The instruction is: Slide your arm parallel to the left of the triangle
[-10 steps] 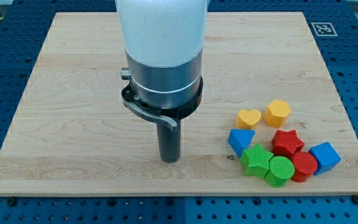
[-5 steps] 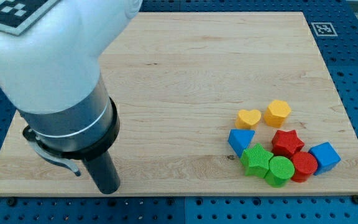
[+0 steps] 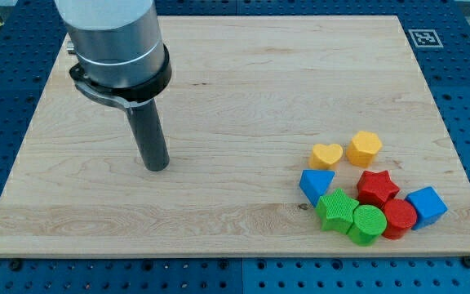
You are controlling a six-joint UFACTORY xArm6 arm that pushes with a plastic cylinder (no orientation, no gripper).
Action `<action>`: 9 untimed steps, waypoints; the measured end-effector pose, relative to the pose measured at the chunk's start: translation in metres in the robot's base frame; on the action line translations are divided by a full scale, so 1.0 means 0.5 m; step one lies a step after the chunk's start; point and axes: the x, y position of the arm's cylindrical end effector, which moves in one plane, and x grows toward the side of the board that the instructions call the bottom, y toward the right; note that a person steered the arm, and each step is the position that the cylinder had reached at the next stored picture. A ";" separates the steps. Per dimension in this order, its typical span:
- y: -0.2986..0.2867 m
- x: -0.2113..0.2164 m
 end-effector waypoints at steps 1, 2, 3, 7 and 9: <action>-0.019 0.042; -0.026 0.083; -0.028 0.096; 0.098 -0.125; -0.031 -0.127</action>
